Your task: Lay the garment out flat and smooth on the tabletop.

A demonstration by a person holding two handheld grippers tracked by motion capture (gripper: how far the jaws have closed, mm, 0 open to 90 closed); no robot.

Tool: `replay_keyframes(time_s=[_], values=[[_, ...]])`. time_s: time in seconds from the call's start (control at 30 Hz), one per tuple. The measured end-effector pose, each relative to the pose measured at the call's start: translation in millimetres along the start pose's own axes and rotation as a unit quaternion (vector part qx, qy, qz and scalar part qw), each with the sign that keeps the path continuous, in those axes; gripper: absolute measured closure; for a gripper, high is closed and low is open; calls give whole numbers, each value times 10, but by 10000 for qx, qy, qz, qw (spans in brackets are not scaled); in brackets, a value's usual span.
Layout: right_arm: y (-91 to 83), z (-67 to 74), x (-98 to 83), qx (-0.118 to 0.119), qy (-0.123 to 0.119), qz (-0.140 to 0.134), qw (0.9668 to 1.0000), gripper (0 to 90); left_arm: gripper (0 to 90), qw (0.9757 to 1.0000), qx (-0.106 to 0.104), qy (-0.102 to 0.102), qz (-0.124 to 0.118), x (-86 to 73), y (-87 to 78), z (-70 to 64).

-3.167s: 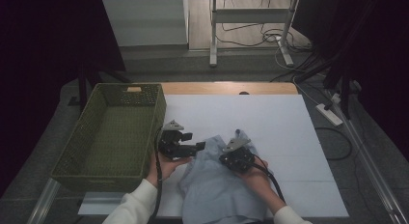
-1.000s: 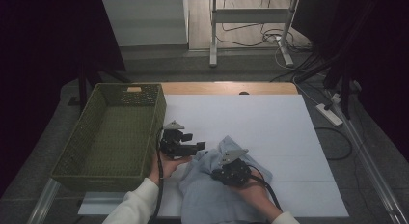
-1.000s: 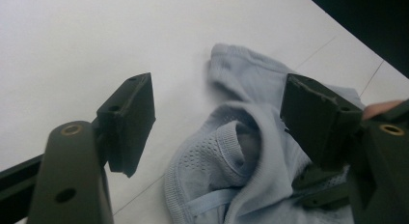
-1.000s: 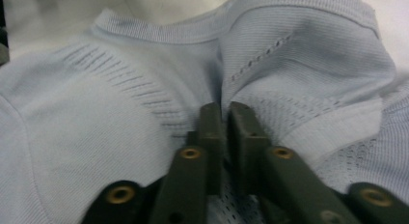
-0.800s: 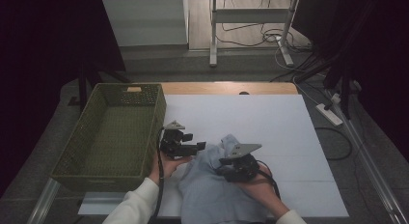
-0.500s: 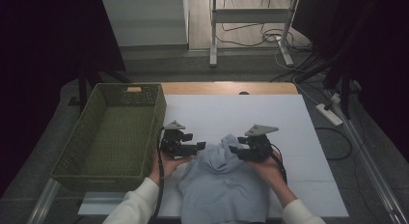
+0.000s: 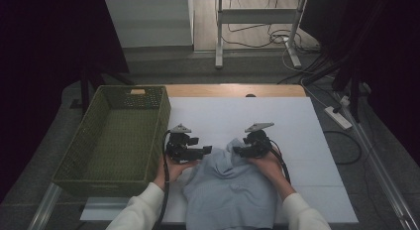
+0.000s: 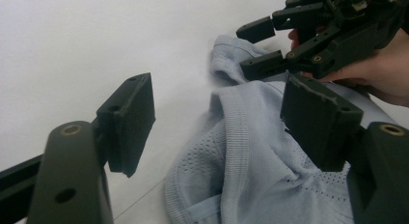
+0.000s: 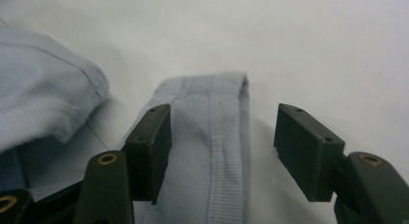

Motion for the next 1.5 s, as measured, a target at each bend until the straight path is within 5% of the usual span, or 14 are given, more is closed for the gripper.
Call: replay_keyframes(time_s=[0.1, 0.3, 0.37, 0.77, 1.1, 1.27, 1.5], values=[[-11, 0, -31, -70, -15, 43, 10000, 444, 283, 10000, 4, 9, -20, 3, -13, -4], [-57, 31, -58, 99, -220, 7, 9997, 761, 280, 10000, -6, 45, 36, -7, 10, -24], [-81, 36, -56, 84, -283, -22, 9996, 798, 280, 10000, -17, 41, 43, -8, 18, -22], [-445, 35, 18, -70, -259, -605, 9978, 810, 282, 10000, 41, 10, 75, -16, 87, 10], [-496, 28, -14, -104, -280, -632, 9976, 810, 286, 9998, 182, 69, 90, 61, 253, -4], [-491, 30, -27, -83, -288, -608, 9977, 809, 290, 9996, 245, -117, 95, 106, 418, 42], [-498, 31, -26, -102, -316, -614, 9976, 808, 299, 9981, 238, -111, 559, 52, 612, 71]])
Point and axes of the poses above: each handheld gripper's, and its own axes: y roughly forward along the jaws, x roughly out of its top, z roughly to its left, the point moved 5 cm from there along y, roughly forward along the jaws, and after that the axes turned 8 degrees about -y, right-handed, at the moved point
